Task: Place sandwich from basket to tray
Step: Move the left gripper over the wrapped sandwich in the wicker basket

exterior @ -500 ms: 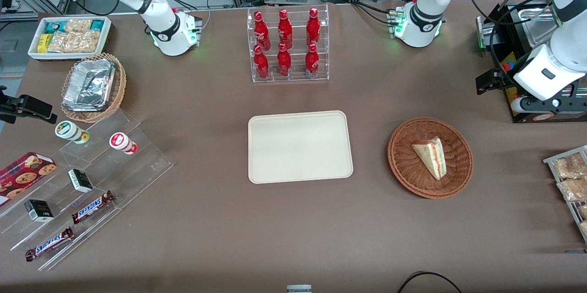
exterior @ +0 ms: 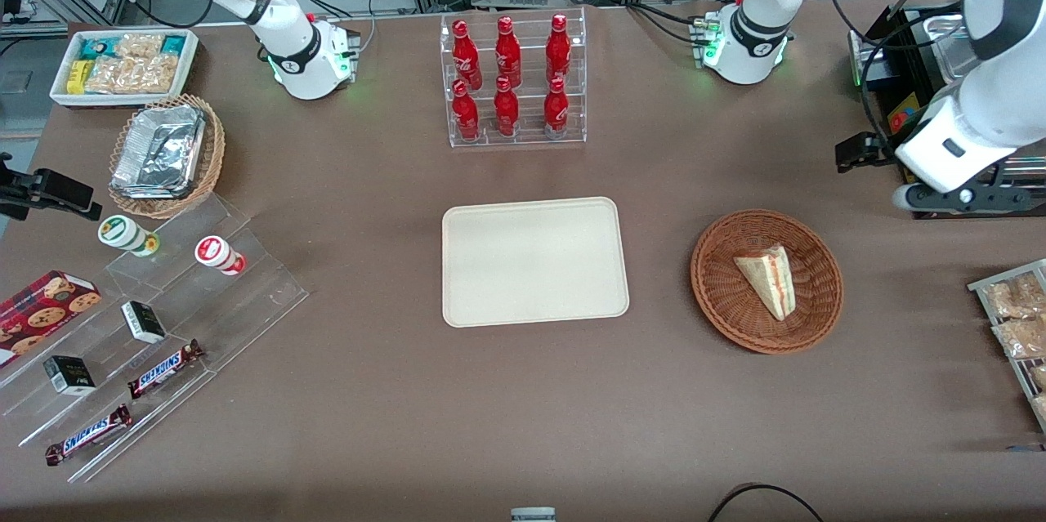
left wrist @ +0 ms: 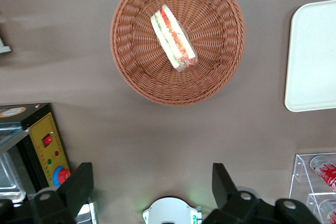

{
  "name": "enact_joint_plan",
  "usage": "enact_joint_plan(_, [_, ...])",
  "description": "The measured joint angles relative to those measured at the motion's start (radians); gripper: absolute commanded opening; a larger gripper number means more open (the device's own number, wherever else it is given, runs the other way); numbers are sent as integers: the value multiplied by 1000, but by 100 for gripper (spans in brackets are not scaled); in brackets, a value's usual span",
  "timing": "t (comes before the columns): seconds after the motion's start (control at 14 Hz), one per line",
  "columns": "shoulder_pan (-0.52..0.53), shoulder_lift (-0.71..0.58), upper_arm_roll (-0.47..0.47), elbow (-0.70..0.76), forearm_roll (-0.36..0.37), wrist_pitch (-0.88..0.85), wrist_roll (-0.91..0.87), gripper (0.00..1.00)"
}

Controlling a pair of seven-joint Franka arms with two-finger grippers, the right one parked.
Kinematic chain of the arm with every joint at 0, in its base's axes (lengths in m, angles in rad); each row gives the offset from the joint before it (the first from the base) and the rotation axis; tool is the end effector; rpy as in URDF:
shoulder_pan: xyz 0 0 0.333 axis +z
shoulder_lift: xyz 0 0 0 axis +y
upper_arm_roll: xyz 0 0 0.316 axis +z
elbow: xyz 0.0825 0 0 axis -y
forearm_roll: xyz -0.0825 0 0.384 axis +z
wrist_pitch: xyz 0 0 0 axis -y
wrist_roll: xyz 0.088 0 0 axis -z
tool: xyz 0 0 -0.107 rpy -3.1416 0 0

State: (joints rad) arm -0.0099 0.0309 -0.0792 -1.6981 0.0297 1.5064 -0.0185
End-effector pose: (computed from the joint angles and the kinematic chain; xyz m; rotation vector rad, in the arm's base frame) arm 0.5448 -0.0448 0.5436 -3.0816 0.1113 0.3417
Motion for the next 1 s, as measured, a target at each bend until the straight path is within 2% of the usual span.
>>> enact_joint_plan(0.5, [-15,41,-14,-211,-1,296,-13,100])
enact_joint_plan(1.0, [-42,105,-14,-359,-1,610,-161,100])
